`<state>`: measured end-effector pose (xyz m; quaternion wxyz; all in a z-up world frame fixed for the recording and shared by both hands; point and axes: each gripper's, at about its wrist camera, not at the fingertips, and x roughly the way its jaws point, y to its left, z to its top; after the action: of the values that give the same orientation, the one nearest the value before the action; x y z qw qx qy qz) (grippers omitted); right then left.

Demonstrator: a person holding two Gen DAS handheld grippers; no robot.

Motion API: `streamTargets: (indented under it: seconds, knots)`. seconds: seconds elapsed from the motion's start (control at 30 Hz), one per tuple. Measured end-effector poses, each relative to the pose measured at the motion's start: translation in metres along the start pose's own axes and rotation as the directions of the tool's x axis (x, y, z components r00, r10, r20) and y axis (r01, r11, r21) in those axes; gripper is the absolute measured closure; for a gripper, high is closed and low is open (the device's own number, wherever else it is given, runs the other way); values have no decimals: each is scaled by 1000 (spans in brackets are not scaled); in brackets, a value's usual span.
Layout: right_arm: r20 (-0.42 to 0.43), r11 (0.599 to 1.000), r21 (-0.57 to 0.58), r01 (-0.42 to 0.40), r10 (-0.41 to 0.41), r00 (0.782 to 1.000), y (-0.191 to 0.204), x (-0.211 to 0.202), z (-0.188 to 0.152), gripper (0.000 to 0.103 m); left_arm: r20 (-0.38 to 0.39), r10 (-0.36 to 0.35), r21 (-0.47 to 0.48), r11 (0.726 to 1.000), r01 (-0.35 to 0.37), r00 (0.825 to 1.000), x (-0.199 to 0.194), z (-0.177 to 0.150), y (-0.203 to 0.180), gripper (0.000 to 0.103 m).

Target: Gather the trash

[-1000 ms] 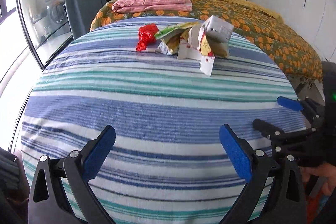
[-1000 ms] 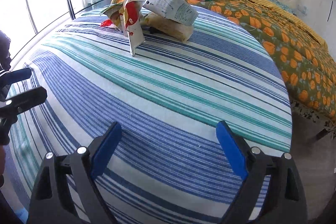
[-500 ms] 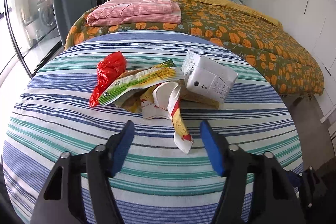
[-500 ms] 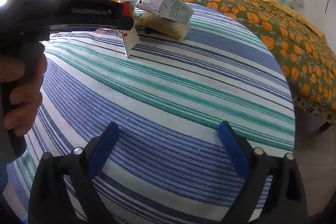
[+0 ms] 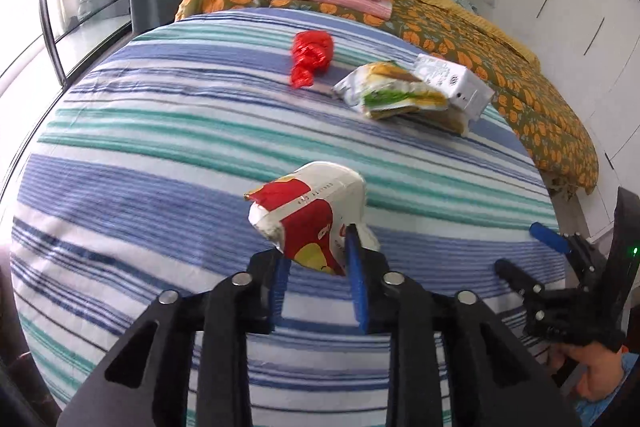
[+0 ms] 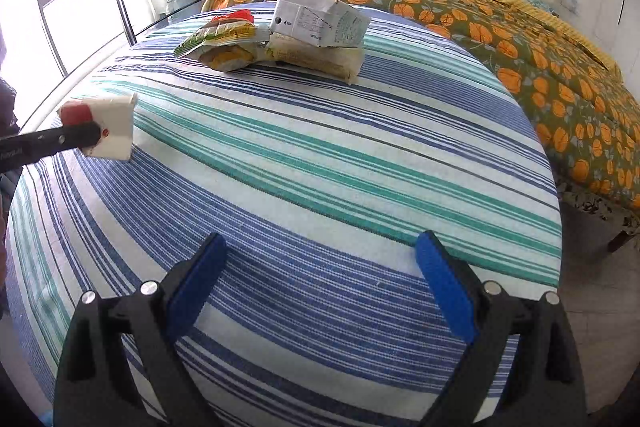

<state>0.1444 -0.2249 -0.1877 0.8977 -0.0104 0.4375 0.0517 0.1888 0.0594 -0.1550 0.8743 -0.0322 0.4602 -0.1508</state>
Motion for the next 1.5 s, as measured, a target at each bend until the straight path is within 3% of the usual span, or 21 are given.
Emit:
streamTargets:
  seconds: [0.1,0.17,0.3,0.33,0.4,0.53,0.63,0.77,0.8,0.83,0.93,1.03,1.13,1.17,1.23,1.5]
  knots:
    - [1,1000,0,4,-4,1000,2,-1,-1,11,-3,57,18,998,-57,998,-3,-7,18,50]
    - [1,1000,2,5,-5,1000,2,-2,-1,11,-2,58,37,998,-58,998,-7,-7,28,41]
    - [1,1000,1,5,-5,1000,2,-2,-1,11,45,1,132,991,-7,999,-23,0,33,11]
    - [1,1000,1,5,-5,1000,2,-2,-1,11,46,-25,159,987,18,999,-24,3,32,8]
    - [1,1000,1,5,-5,1000,1,-2,-1,11,15,-72,224,972,67,997,-16,10,27,7]
    - [1,1000,2,4,-4,1000,1,-2,-1,11,-23,-42,338,940,47,999,9,17,12,8]
    - [1,1000,5,5,-5,1000,1,-2,-1,11,-63,-54,347,935,73,997,23,19,11,24]
    - [2,1000,7,5,-5,1000,0,-2,-2,11,-93,-76,377,920,106,993,24,11,4,31]
    - [2,1000,7,6,-6,1000,0,-2,-2,11,-89,-77,382,918,106,993,21,8,0,39]
    - [2,1000,7,6,-6,1000,0,-2,-2,11,-78,-76,379,920,100,994,19,7,-1,53]
    - [1,1000,7,6,-6,1000,0,-1,-2,11,-32,-47,307,950,54,998,13,6,-3,60]
    - [1,1000,11,8,-8,1000,0,-1,-2,11,-1,34,191,981,-33,999,11,3,-4,58]
    - [1,1000,18,12,-12,1000,-2,0,-1,11,9,33,130,991,-34,999,8,-6,-4,52]
    - [1,1000,19,12,-12,1000,-2,0,-2,11,11,30,135,990,-31,999,8,-9,-5,48]
    - [2,1000,20,13,-13,1000,-2,-1,-2,11,18,51,165,985,-54,999,9,-14,-8,28]
    - [-7,999,38,-23,23,1000,-6,0,2,10,0,72,259,963,-70,997,19,-14,-15,12]
